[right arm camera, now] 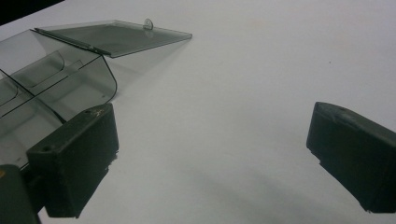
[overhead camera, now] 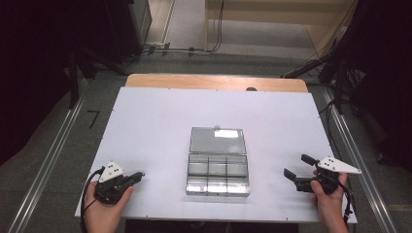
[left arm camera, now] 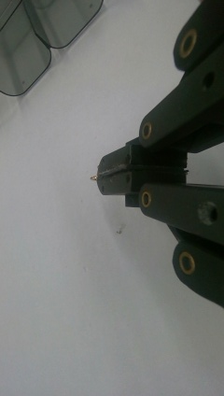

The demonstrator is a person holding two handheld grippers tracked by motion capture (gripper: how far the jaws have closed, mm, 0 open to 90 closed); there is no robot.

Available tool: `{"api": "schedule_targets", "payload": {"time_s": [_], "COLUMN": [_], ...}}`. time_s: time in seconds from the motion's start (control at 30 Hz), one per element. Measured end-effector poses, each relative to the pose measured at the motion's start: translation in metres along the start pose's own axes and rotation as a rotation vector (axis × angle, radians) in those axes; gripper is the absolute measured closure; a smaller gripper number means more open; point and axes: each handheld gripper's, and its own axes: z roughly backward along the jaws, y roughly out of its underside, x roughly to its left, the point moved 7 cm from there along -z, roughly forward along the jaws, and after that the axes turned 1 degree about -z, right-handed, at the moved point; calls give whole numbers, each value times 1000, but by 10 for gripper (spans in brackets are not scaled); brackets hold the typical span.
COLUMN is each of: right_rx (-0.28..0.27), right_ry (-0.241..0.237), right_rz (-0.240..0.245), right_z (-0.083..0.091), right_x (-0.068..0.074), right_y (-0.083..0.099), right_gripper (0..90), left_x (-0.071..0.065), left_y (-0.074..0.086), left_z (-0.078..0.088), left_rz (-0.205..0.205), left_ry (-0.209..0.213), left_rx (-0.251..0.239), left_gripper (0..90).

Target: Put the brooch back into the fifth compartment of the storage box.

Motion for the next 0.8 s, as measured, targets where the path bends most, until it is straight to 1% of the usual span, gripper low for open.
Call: {"api": "schedule_targets", "payload": {"time_s": [0.1,0.47,0.8], "right_rx": [1,0,-3], "right_ry": [0,0,-7], "right_rz": [0,7,3], "right_z": [0,0,0], "right_x": [0,1,1], "right_y": [0,0,0], "right_gripper": [8,8,7], "left_x": [-2,-13,-22], "left_y": [-2,-14,-22], "left_z": [2,10,14], "left_rz": [-4,-25,-20], "left_ry": [-4,4,27], "left_rx": [-9,-48,-78], "left_gripper": [900,900,900]}}
